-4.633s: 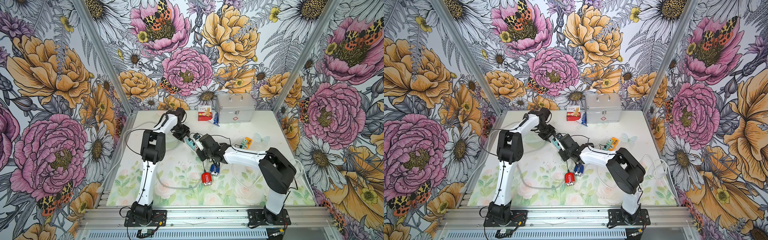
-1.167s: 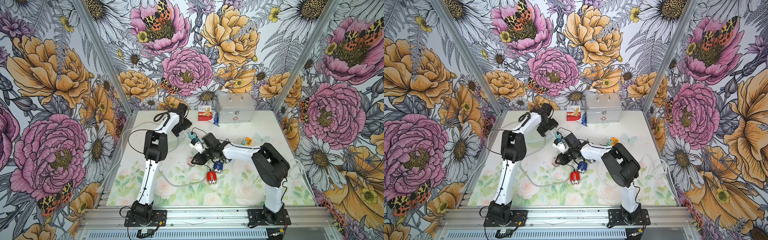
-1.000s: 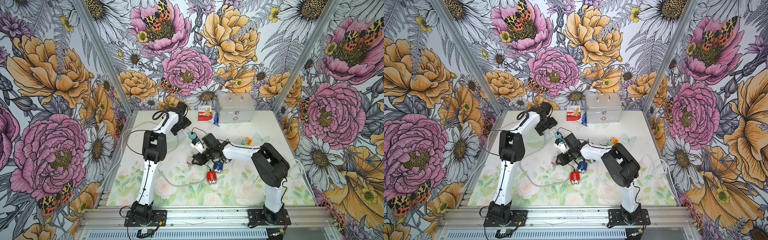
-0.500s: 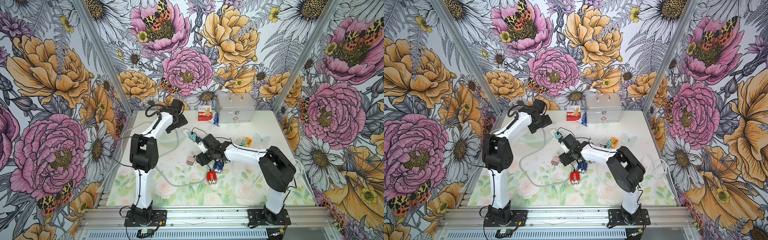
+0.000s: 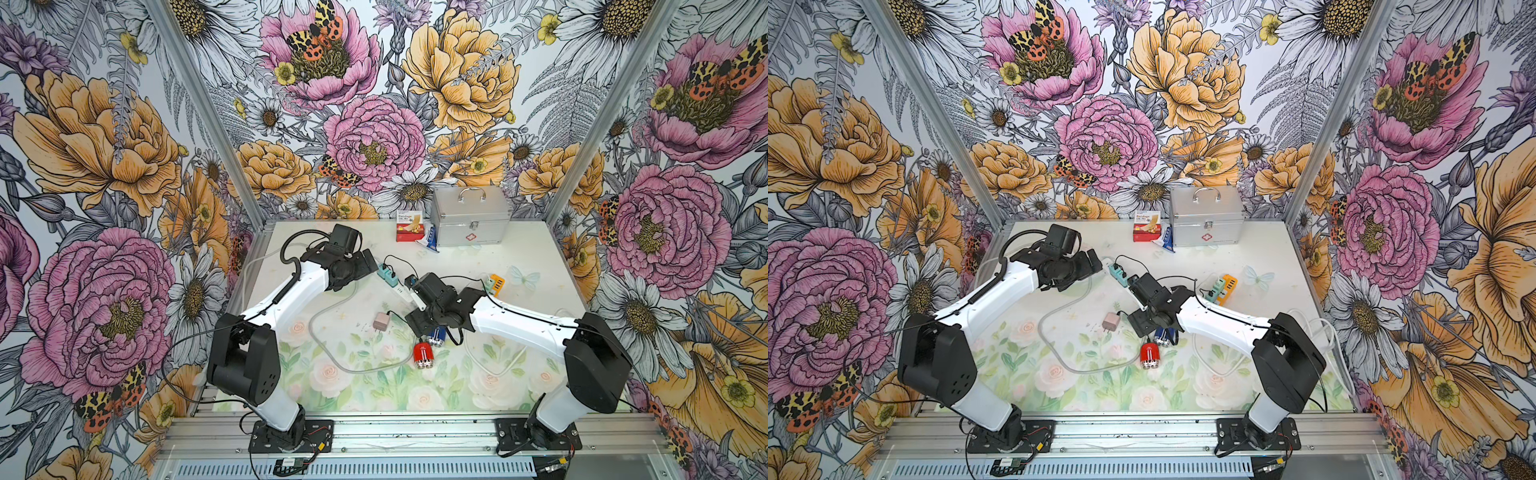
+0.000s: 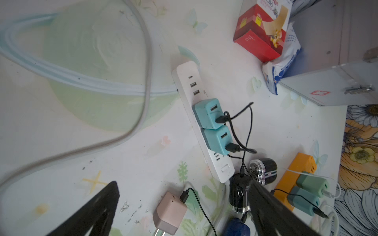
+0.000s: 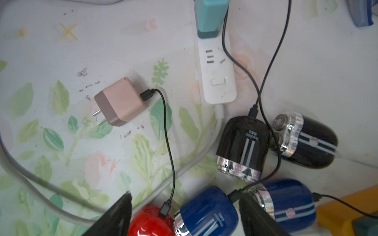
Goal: Unplug the electric shaver
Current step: Pick up the electric shaver from the center of the board.
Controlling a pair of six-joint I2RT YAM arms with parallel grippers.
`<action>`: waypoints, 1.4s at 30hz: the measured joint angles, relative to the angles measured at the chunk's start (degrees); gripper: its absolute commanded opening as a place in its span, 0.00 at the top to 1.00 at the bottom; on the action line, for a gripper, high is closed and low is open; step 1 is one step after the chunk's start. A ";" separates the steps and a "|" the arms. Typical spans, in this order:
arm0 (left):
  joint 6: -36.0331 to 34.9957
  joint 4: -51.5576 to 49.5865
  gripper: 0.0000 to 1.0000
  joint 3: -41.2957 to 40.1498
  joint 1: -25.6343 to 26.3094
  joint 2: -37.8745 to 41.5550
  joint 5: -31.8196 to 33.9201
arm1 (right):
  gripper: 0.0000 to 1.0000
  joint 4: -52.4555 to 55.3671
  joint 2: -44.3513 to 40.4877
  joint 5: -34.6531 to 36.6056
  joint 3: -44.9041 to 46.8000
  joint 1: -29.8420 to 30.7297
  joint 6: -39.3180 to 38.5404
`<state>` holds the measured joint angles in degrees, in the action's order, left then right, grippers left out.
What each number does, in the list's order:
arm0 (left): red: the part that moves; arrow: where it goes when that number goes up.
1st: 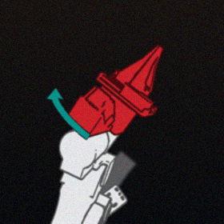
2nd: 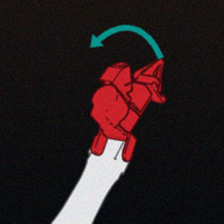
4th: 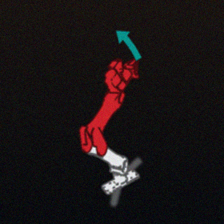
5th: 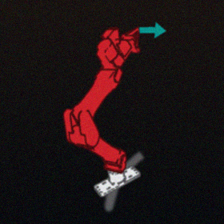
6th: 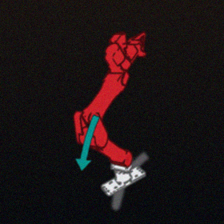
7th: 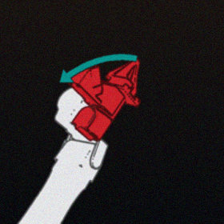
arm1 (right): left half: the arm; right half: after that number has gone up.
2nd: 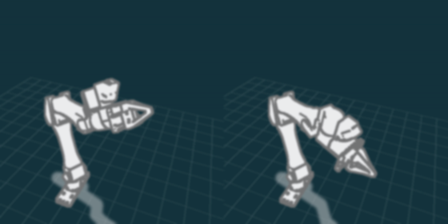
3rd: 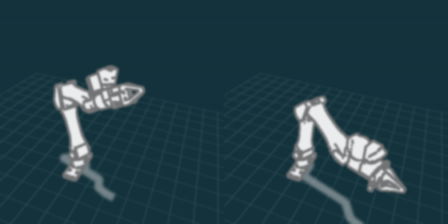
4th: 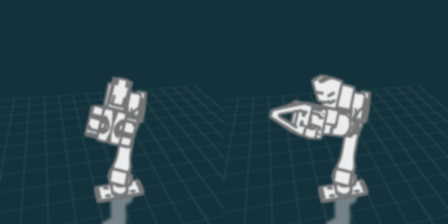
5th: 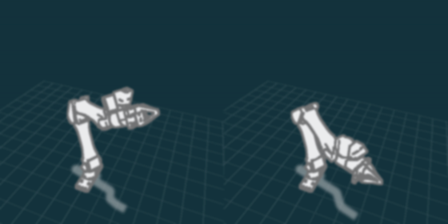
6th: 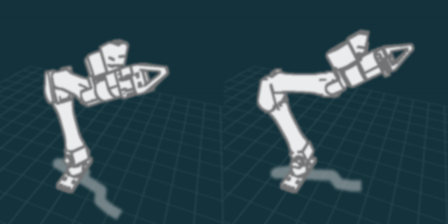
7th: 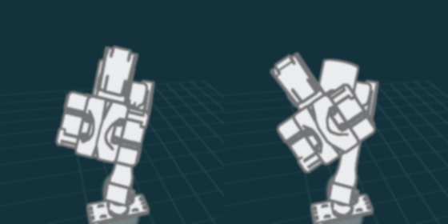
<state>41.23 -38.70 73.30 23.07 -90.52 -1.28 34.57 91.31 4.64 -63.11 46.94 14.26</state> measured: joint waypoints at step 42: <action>16.57 21.53 0.07 -19.47 6.34 5.57 -8.24 | 0.45 2.38 5.29 -5.01 6.34 6.69 17.18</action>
<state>57.80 -17.17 53.82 29.41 -84.95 -9.52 36.95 96.60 -0.36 -56.77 53.63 31.44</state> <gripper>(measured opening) 0.935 0.587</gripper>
